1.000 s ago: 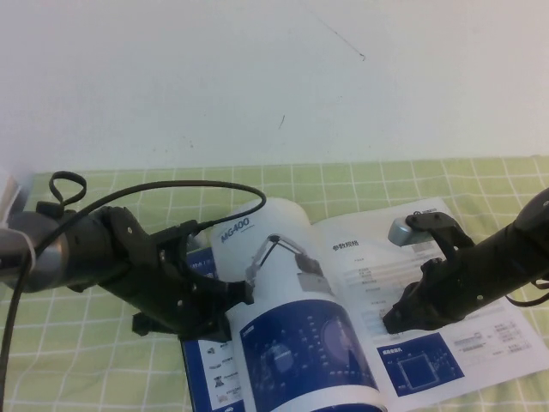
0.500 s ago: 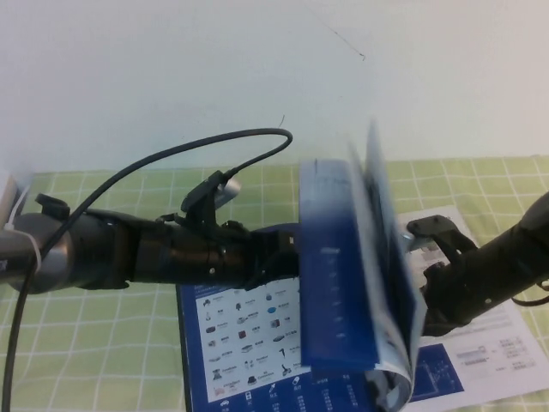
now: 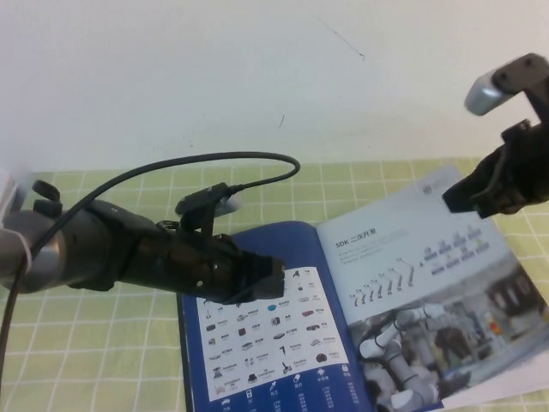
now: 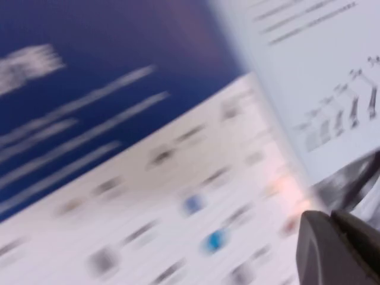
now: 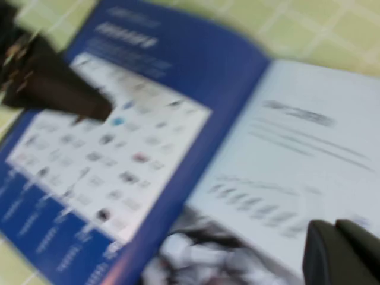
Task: Close book
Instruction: 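Close the open booklet and leave it lying on the table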
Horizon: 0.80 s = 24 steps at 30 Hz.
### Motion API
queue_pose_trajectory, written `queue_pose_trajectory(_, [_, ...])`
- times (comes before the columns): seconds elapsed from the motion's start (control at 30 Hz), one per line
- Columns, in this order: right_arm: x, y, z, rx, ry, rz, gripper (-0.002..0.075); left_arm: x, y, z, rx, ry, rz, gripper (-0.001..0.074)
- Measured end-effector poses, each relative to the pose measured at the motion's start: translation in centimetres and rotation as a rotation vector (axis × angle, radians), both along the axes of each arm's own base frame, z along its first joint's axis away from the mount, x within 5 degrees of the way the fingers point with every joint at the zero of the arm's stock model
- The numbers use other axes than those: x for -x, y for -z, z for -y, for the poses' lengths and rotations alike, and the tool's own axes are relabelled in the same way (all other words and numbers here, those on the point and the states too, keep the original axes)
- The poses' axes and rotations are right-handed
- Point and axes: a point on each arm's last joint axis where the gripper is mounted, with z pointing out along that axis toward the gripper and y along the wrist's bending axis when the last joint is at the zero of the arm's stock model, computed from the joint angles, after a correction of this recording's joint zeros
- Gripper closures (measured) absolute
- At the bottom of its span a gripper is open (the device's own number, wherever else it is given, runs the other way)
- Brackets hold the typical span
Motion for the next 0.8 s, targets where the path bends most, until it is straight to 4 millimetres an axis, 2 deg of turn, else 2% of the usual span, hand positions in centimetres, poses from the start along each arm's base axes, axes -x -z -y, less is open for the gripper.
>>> queue_pose_trajectory(0.1, [0.5,1.1,-2.0,0.0,-0.092,-0.062,0.0728,0.3,-0.8,-0.9,-0.102,-0.005,0.027,0.0738])
queue_pose_trajectory(0.2, [0.3,3.8,-4.0,0.027,-0.157,-0.143,0.0728,0.9,-2.0,-1.7,-0.187,-0.015,0.036,0.0738])
queue_pose_trajectory(0.27, [-0.2,6.3,-4.9,0.055,-0.185,-0.209,0.0729,1.2,-2.3,-2.4,-0.265,-0.01,0.034,0.0738])
queue_pose_trajectory(0.43, [-1.2,12.9,-5.0,0.155,-0.183,-0.382,0.0729,1.7,-1.6,-4.4,-0.484,-0.053,-0.04,0.0738])
queue_pose_trajectory(0.53, [-1.4,15.8,-4.5,0.237,-0.177,-0.457,0.0728,1.6,-1.3,-5.3,-0.588,-0.103,-0.055,0.0738])
queue_pose_trajectory(0.8, [-1.7,16.4,-4.5,0.242,-0.15,-0.504,0.0728,1.0,0.0,-5.9,-0.674,-0.135,-0.058,0.0738])
